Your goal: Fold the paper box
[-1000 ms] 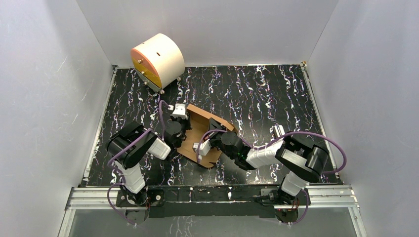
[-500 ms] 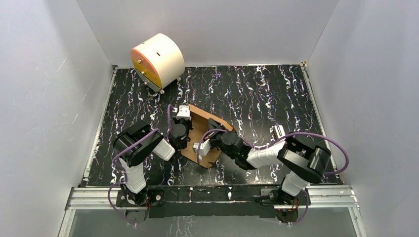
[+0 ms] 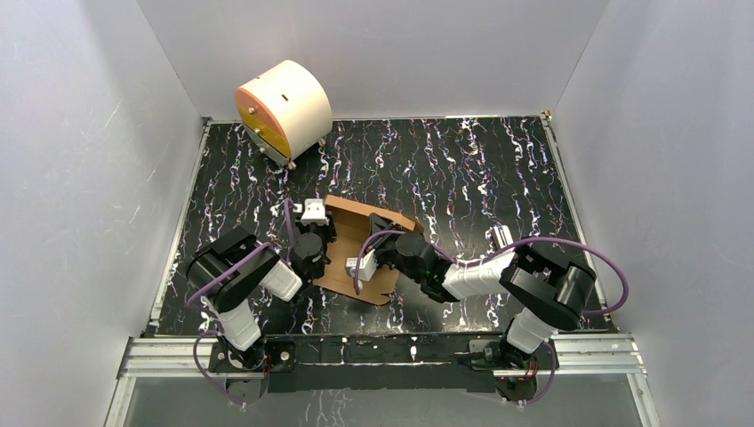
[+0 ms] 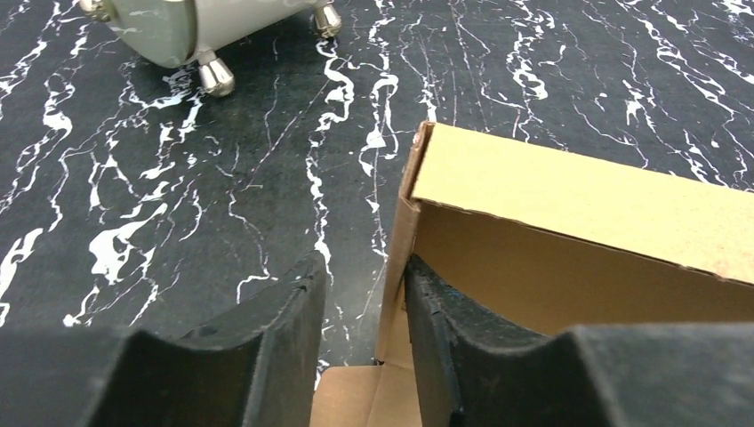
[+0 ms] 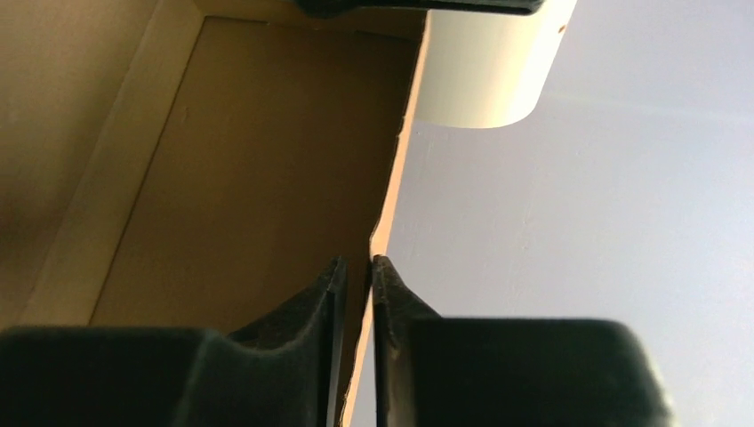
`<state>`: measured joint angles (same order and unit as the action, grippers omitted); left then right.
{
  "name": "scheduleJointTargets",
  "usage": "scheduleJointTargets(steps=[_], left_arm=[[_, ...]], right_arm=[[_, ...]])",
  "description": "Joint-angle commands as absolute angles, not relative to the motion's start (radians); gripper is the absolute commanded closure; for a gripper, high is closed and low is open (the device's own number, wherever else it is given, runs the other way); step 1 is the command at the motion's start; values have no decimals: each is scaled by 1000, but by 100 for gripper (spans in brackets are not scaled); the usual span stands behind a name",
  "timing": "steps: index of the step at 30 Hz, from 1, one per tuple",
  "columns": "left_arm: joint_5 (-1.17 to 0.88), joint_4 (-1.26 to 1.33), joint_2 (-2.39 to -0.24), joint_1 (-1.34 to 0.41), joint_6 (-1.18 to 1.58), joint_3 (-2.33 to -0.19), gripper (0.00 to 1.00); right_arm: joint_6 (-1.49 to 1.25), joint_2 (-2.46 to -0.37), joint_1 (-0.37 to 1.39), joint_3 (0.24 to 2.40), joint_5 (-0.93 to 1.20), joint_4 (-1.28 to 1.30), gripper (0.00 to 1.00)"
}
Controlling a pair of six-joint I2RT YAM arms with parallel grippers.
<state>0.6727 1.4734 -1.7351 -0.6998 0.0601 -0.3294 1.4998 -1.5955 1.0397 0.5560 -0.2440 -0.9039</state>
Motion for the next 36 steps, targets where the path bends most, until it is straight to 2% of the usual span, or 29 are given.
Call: scheduleJointTargets(steps=[1,6,8,14,18,22,26,30,36], left_arm=[[744,1559,-1651,-689,102,-288,61],[729,1448,-1534,-689,129,-242,53],[714,1344,-1465,-689,147,-242,51],[714,1043,-1258,-689,246,-249,45],[683,753,-1060,-689,377,-252,43],[605,364,-889,-688,475,-354,36],[504,125,-804,-689,553,-458,30],[360,38,-778,-689,661,-511,28],[156,55,-855,-690,814,-543,27]], right_arm=[[1454,-1549,1034,588,-212,-854,71],[1385,-1474,1034,606,-174,-725,53],[1346,-1448,1036,622,-164,-652,49],[1208,-1374,1035,669,-141,-481,43],[1061,-1285,1035,693,-134,-393,40],[920,-1189,1034,683,-157,-366,38],[768,-1099,1029,676,-173,-338,37],[626,-1035,999,646,-226,-337,36],[435,-906,908,528,-225,-395,36]])
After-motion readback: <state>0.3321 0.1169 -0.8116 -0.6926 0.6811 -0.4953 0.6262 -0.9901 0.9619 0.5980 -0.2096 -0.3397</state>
